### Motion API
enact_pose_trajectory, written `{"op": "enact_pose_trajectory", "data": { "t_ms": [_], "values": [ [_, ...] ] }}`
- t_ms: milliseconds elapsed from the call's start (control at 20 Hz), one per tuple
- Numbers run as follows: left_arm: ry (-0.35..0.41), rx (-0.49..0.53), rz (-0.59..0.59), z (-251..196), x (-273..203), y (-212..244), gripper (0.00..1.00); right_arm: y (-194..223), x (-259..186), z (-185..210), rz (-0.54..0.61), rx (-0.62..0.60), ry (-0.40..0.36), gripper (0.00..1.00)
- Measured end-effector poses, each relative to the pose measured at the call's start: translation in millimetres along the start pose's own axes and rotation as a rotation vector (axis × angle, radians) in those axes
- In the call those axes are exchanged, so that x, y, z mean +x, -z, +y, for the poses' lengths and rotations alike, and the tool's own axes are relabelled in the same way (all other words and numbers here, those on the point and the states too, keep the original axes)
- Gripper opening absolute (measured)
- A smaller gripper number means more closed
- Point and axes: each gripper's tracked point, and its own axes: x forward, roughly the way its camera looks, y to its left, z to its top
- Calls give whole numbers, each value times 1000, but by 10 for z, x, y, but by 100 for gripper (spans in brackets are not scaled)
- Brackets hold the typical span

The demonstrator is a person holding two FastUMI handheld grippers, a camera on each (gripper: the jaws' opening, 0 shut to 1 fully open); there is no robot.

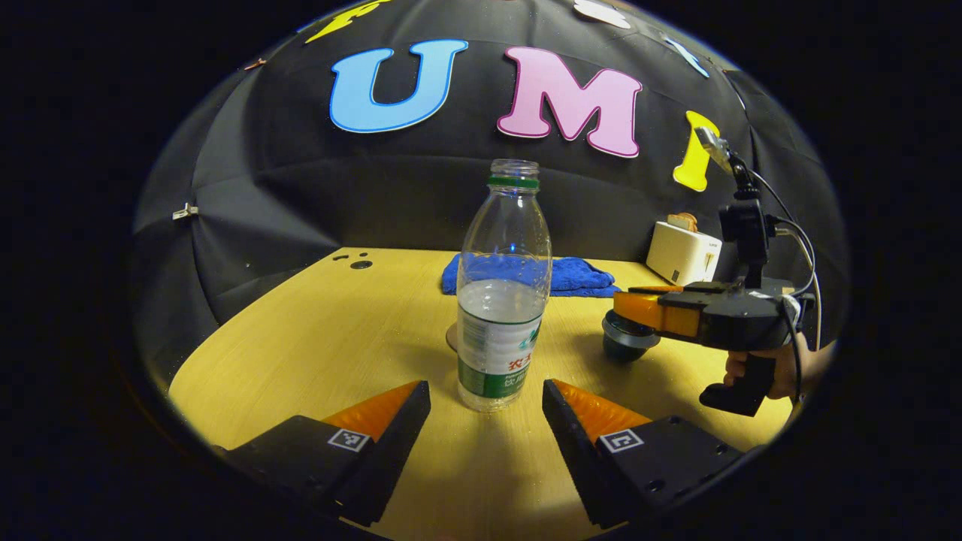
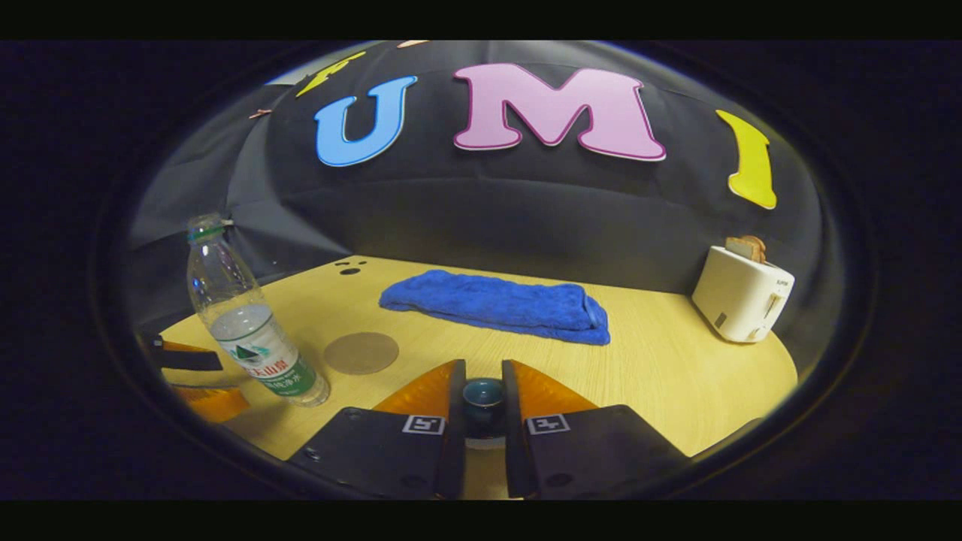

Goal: Open the teacup lid with one hand, grasp the water bottle and pour water into the teacup with the other hand; after pouring, place the water bottle on the coaster and then close the teacup lid.

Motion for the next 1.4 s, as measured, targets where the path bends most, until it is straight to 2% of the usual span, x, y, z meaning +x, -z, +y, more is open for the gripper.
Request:
{"op": "enact_pose_trajectory", "data": {
  "t_ms": [50, 100, 150, 200, 250, 300, 500, 550, 600, 850, 900, 950, 1000, 1050, 1100, 1250, 1300, 1350, 1400],
  "values": [
    [5, 6, -7, -16, 32, -34, 95, -79, -26, -9, -11, -2, -5, 25],
    [9, 14, -18, -34, 67, -56, 95, -147, -56, -19, -19, -2, -15, 29],
    [12, 19, -31, -63, 105, -104, 95, -197, -99, -36, -29, 1, -22, 25],
    [14, 20, -46, -83, 156, -140, 95, -239, -157, -81, -36, 9, -21, 29],
    [15, 14, -56, -113, 212, -172, 95, -252, -219, -133, -37, 19, -15, 29],
    [14, 3, -62, -129, 261, -180, 95, -254, -287, -192, -34, 29, -9, 25],
    [-12, -14, -94, -57, 482, -278, 95, -147, -515, -487, -13, 37, 38, 24],
    [-19, -11, -106, -26, 540, -328, 95, -62, -553, -556, 7, 48, 54, 19],
    [-21, -10, -115, -18, 589, -364, 95, -6, -576, -622, 16, 67, 64, 24],
    [-24, 19, -141, -9, 792, -486, 95, 189, -675, -783, 43, 107, 113, 24],
    [-30, 27, -147, -15, 822, -491, 93, 215, -689, -779, 46, 115, 113, 25],
    [-39, 31, -149, -10, 833, -498, 90, 251, -713, -770, 50, 118, 112, 29],
    [-45, 37, -149, -14, 850, -491, 82, 270, -727, -768, 54, 115, 110, 25],
    [-43, 46, -147, -19, 858, -494, 81, 287, -740, -763, 57, 113, 108, 20],
    [-34, 55, -146, -53, 865, -488, 81, 297, -752, -762, 59, 112, 107, 25],
    [-13, 105, -129, -115, 898, -508, 77, 323, -784, -775, 61, 125, 104, 29],
    [-28, 147, -119, -87, 910, -507, 75, 317, -799, -778, 59, 132, 102, 25],
    [-42, 194, -111, -62, 909, -536, 74, 312, -813, -796, 55, 136, 103, 29],
    [-50, 238, -112, -69, 904, -570, 73, 311, -826, -821, 54, 139, 107, 20]
  ]
}}
